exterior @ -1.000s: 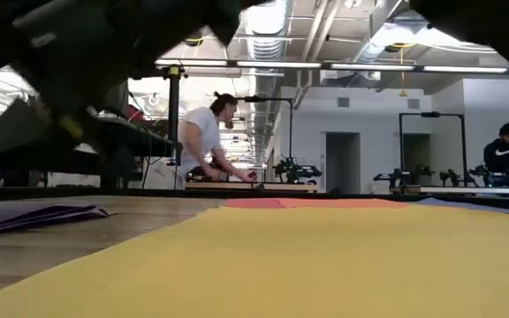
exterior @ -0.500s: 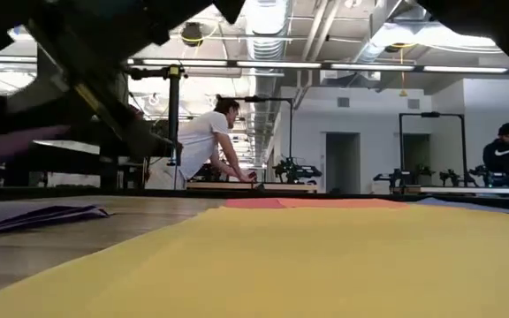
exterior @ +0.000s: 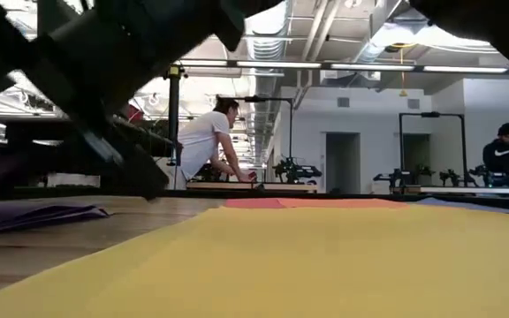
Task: Organize paper
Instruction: Stack the purple paper on top of the purple paper
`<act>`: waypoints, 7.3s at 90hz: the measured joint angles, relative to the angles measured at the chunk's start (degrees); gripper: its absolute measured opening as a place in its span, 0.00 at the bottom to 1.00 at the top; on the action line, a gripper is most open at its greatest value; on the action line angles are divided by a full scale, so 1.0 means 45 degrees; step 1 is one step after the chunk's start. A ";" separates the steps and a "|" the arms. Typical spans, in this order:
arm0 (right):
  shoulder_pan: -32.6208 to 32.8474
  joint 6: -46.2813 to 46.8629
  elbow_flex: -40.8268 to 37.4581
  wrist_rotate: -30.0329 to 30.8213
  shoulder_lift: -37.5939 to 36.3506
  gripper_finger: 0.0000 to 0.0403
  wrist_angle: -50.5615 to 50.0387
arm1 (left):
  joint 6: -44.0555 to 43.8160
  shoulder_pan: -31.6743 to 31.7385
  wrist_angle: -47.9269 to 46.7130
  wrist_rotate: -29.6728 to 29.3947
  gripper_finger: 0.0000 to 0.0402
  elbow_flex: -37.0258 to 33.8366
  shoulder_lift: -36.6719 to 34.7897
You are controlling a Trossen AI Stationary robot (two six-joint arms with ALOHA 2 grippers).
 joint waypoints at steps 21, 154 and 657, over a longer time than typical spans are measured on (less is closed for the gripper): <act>0.0155 -0.3169 0.0418 -0.1112 -0.0099 0.59 -0.1619 | -0.0410 -0.0011 -0.0093 0.0600 0.15 -0.0067 -0.0004; -0.1153 -1.6677 0.0837 -0.0844 -0.0817 0.56 -0.2170 | -1.5481 -0.6496 0.8522 -0.1793 0.15 -0.7554 0.3259; 0.0617 -0.8525 -0.0668 -0.1315 -0.0808 0.00 -0.2089 | -0.2399 -0.4745 1.1448 0.5608 0.00 -1.5688 0.4163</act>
